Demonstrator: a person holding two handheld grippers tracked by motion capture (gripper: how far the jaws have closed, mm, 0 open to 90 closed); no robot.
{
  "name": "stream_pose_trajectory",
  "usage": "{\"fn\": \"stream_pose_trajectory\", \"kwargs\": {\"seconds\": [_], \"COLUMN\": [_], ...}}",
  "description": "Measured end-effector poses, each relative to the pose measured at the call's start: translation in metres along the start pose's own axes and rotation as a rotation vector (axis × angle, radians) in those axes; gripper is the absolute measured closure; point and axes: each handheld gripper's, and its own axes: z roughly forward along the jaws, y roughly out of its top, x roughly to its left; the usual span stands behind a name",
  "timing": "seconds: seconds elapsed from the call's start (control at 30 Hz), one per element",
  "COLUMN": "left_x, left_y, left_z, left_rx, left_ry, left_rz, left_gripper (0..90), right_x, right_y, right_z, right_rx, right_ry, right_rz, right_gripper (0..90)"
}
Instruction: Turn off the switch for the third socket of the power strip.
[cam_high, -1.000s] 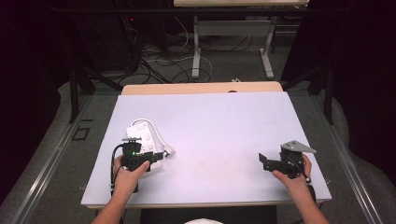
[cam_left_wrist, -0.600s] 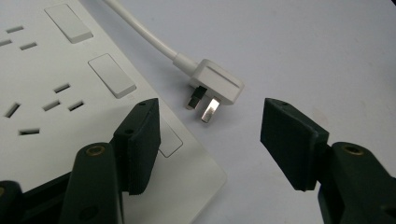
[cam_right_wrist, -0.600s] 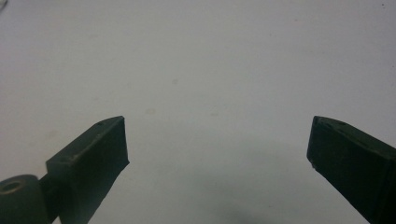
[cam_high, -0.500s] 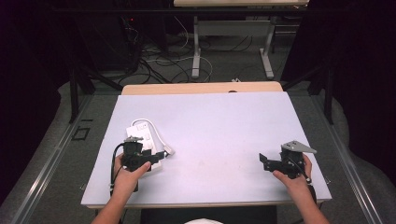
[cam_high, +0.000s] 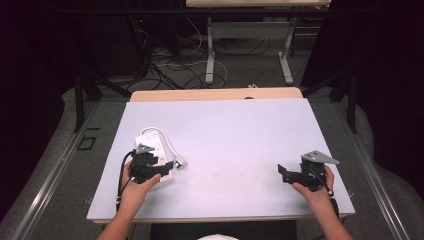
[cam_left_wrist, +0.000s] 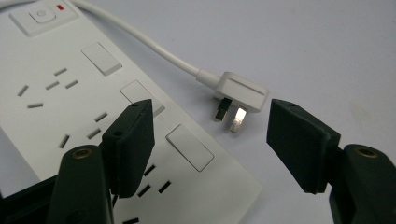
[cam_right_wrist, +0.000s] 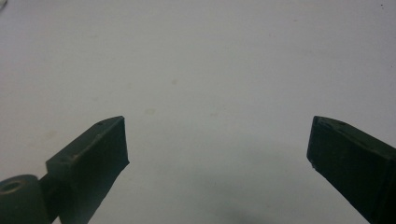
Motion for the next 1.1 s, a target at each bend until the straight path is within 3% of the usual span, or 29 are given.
{"fn": "stream_pose_trajectory", "kwargs": {"seconds": [0.23, 0.5, 0.93, 1.1], "left_x": [0.003, 0.006, 0.012, 0.012], "left_y": [0.002, 0.003, 0.004, 0.006], "left_z": [-0.002, -0.003, -0.005, -0.007], "left_rx": [-0.015, -0.038, -0.069, -0.066], "left_ry": [0.019, 0.018, 0.005, 0.011], "left_rz": [0.071, 0.106, 0.063, 0.084], "left_gripper": [29.5, 27.4, 18.9, 14.1], "right_x": [0.000, -0.001, 0.000, 0.000], "right_y": [0.000, 0.000, 0.000, 0.000], "right_z": [0.000, 0.000, 0.000, 0.000], "right_rx": [0.000, 0.000, 0.001, 0.001], "right_ry": [0.001, 0.003, 0.002, 0.005], "right_rz": [-0.002, -0.005, 0.000, 0.000], "right_gripper": [4.5, 4.5, 4.5, 4.5]}}
